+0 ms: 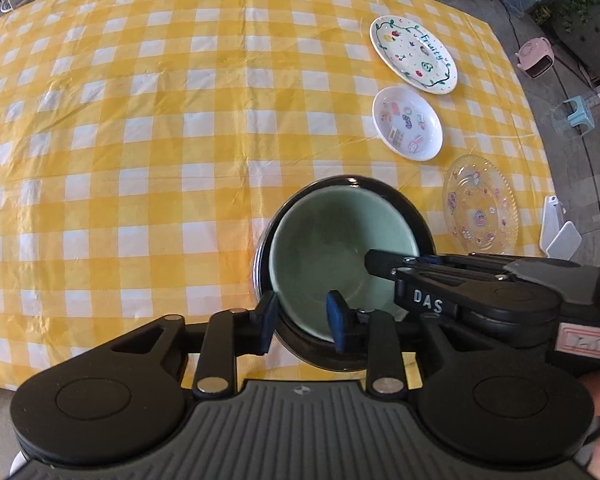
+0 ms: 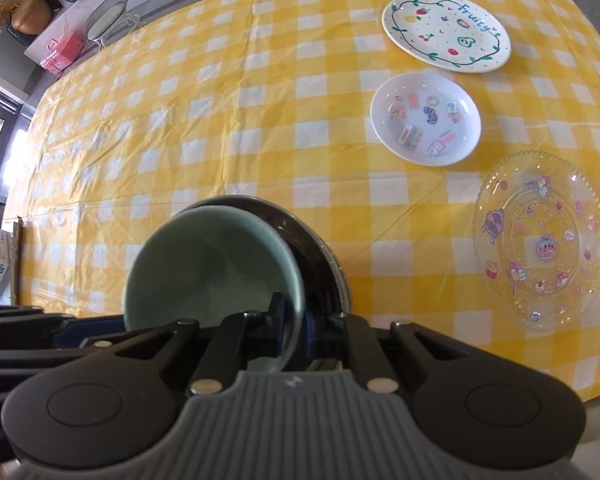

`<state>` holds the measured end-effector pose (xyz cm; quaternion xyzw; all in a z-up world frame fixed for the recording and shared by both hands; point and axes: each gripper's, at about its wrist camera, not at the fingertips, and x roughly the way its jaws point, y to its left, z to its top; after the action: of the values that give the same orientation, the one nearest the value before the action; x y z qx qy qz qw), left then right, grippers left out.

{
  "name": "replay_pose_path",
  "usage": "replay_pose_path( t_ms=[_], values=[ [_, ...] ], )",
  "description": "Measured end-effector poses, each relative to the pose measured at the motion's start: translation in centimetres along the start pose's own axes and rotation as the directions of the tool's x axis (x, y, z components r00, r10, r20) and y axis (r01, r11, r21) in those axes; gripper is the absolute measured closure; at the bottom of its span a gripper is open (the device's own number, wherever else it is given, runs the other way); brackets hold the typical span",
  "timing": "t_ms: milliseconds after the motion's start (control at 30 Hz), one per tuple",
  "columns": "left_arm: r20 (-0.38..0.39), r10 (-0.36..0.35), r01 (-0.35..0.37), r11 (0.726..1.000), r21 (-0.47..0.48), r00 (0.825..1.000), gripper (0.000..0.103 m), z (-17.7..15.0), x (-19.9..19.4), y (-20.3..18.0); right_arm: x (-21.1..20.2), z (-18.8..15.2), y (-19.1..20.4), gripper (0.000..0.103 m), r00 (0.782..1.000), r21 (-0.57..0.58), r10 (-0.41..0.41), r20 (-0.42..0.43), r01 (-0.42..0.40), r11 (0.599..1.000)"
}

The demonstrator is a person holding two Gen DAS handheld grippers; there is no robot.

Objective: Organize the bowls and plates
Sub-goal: 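Lower the pale green bowl into the steel bowl stack with both tools, then open both tools and release the pale green bowl rim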

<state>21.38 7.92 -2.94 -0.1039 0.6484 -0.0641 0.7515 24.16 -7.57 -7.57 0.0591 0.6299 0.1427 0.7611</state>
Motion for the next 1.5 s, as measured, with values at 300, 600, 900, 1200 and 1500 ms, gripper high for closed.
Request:
replay_pose_path(
  t_ms=[300, 600, 900, 1200, 1500],
  values=[
    [0.097, 0.019, -0.022, 0.999, 0.026, 0.995, 0.057, -0.2, -1.5, 0.6, -1.2, 0.0, 1.4, 0.095, 0.998, -0.082, -0.053, 0.044, 0.057, 0.995],
    [0.233, -0.028, 0.029, 1.0, 0.0, 0.972, 0.047, -1.2, -1.5, 1.5, -6.2, -0.5, 1.5, 0.066, 0.986, -0.144, 0.034, 0.161, -0.011, 0.99],
    [0.229, -0.094, 0.127, 0.983, -0.132, 0.969, 0.046, -1.8, 1.9, 3.9, -4.0, -1.6, -2.4, 0.058, 0.992, -0.004, 0.044, 0.12, -0.044, 0.999],
    [0.169, -0.119, 0.148, 0.974, -0.17, 0.978, 0.06, -1.8, 4.4, 4.0, 0.5, -2.4, -5.2, 0.06, 0.983, 0.188, 0.185, 0.013, -0.184, 0.965],
    [0.168, -0.049, 0.082, 0.978, -0.193, 0.984, 0.068, -0.8, 3.9, 4.9, 1.0, -0.7, -3.4, 0.07, 0.991, 0.175, 0.134, 0.003, -0.132, 0.976]
  ],
)
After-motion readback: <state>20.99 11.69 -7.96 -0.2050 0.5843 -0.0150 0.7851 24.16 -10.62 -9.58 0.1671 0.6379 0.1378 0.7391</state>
